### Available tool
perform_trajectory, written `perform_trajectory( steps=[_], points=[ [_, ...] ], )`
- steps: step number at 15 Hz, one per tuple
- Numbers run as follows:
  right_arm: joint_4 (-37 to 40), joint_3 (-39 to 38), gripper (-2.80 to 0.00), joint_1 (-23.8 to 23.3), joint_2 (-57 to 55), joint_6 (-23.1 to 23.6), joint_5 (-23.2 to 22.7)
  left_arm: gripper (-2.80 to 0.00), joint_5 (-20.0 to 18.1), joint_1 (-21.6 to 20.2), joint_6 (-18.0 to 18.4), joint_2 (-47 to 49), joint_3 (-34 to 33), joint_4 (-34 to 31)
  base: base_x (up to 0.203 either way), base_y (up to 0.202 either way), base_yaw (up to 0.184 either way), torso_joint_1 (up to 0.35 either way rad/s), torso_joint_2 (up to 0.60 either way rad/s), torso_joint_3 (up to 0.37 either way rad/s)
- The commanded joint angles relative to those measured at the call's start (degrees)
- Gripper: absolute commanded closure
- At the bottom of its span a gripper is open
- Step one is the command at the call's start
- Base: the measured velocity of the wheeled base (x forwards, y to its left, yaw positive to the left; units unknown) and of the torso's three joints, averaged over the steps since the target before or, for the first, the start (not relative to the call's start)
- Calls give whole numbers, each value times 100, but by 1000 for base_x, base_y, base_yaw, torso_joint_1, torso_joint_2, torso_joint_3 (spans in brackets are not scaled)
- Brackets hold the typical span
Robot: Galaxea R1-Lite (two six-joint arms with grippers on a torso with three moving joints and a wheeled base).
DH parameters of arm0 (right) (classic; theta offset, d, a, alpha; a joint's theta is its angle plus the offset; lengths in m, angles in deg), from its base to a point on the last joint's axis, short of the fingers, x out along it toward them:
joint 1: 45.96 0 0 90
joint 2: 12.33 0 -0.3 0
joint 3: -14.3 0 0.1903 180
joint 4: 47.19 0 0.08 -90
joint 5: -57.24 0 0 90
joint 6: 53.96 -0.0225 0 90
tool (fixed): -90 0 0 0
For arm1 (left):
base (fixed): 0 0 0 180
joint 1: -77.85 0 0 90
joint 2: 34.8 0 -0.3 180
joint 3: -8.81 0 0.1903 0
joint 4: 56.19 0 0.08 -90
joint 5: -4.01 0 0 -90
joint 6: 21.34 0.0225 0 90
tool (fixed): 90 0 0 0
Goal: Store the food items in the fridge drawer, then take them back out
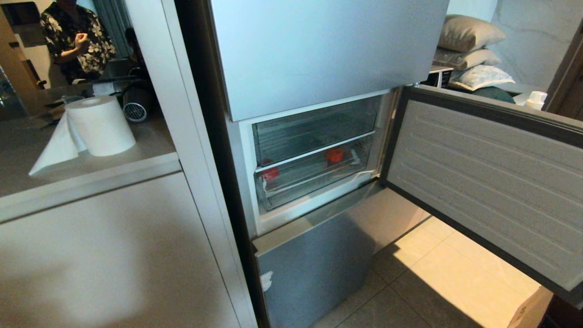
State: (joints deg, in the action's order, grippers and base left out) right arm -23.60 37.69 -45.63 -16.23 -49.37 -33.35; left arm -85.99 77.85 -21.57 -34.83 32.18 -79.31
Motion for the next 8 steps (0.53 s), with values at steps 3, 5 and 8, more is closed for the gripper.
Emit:
perform_trajectory(
  steps=[3,5,8],
  points=[
    [-110,178,0,-67,-378,-673,112,0,0,9,-4,2,-9,2,0,0,0,0,0,0],
    [-343,741,0,-311,-1463,-1910,197,0,0,1,-4,2,-9,2,0,0,0,0,0,0],
    [-1085,1516,0,-1511,-3081,-3248,187,0,0,0,-4,2,-9,2,0,0,0,0,0,0]
  ],
)
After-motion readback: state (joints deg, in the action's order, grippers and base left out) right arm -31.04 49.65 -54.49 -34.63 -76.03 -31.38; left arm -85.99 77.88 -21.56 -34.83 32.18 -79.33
